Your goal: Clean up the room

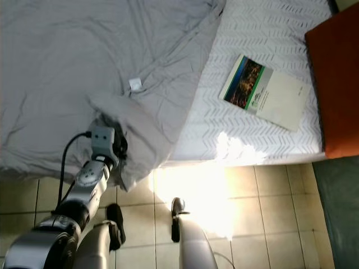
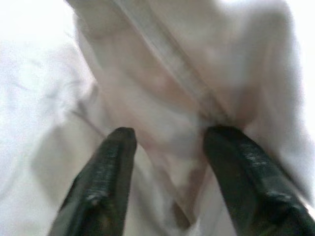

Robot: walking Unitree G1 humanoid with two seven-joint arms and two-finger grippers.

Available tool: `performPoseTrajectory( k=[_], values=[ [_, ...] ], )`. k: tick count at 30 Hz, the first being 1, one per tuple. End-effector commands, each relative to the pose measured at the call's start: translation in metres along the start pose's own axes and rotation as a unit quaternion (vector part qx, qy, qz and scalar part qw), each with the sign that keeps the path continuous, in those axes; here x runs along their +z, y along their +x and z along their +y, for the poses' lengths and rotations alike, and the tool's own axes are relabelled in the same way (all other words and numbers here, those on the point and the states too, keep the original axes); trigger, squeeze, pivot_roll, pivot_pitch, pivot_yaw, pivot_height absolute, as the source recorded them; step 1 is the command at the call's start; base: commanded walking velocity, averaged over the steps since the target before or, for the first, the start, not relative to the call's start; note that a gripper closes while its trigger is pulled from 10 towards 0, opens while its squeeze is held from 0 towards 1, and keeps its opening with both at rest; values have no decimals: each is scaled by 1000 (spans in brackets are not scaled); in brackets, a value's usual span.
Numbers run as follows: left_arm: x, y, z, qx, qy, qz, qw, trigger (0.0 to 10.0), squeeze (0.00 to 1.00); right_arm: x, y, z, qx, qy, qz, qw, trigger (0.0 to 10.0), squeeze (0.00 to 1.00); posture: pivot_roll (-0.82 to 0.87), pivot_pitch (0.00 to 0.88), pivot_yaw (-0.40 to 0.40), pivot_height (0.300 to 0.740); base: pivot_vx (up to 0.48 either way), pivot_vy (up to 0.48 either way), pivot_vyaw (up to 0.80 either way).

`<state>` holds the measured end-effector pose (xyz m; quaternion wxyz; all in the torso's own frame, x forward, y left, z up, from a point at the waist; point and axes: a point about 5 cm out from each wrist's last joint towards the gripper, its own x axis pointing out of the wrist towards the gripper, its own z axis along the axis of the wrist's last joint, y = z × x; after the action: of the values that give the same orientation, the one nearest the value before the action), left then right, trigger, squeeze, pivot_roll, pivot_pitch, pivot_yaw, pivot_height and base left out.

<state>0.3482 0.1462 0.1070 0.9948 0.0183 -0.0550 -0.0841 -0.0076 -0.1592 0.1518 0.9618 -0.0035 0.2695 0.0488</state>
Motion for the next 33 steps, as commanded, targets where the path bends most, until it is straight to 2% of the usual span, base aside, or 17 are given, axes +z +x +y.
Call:
performPoseTrajectory(
  k=[1, 4, 7, 9, 13, 14, 20, 21, 22, 27, 28, 33],
  values=[
    [1, -11, -6, -11, -21, -13, 1000, 10000, 1000, -11, -3, 1, 4, -4, 30, 1000, 10000, 0, -396, 580, -93, 740, 0, 0, 0],
    [2, -15, -8, -19, -40, -19, 999, 10000, 1000, -12, -2, 1, 5, -4, 29, 1000, 10000, 0, -389, 581, -92, 740, 0, 0, 0],
    [-5, -14, -13, -35, -50, -5, 998, 10000, 1000, -13, 1, 1, 7, -3, 28, 1000, 10000, 0, -381, 577, -91, 740, 0, 0, 0],
    [-14, -8, -13, -42, -53, 23, 997, 10000, 1000, -12, 4, 1, 10, -3, 23, 1000, 10000, 0, -379, 576, -95, 740, 0, 0, 0],
    [-14, 0, -12, -41, -52, 44, 997, 10000, 1000, -12, 7, 1, 11, -3, 18, 1000, 10000, 0, -376, 581, -95, 740, 0, 0, 0],
    [-15, 5, -9, -35, -55, 67, 996, 10000, 1000, -12, 8, 1, 12, -4, 16, 1000, 10000, 0, -377, 582, -95, 740, 0, 0, 0],
    [-17, 12, -7, -37, -40, 104, 993, 10000, 1000, -11, 5, 1, 10, -7, 19, 1000, 10000, 0, -408, 572, -107, 740, 0, 0, 0],
    [-18, 15, -11, -46, -19, 121, 991, 10000, 1000, -13, 1, 2, 10, -8, 25, 1000, 10000, 0, -417, 572, -112, 740, 0, 0, 0],
    [-20, 15, -11, -41, -19, 132, 990, 10000, 0, -13, 0, 2, 10, -8, 27, 1000, 10000, 0, -419, 575, -115, 740, 0, 0, 0],
    [-29, 12, -8, -10, -22, 171, 985, 10000, 0, -12, 0, 2, 11, -8, 30, 999, 10000, 0, -423, 575, -115, 740, 0, 0, 0],
    [-32, 10, -9, -6, -39, 176, 984, 0, 0, -13, 0, 2, 11, -9, 30, 999, 10000, 0, -426, 568, -116, 740, 0, 0, 0],
    [-37, 7, -8, 13, -68, 189, 980, 0, 0, -13, 1, 1, 10, -10, 27, 1000, 10000, 0, -424, 560, -112, 740, 0, 0, 0]
  ],
)
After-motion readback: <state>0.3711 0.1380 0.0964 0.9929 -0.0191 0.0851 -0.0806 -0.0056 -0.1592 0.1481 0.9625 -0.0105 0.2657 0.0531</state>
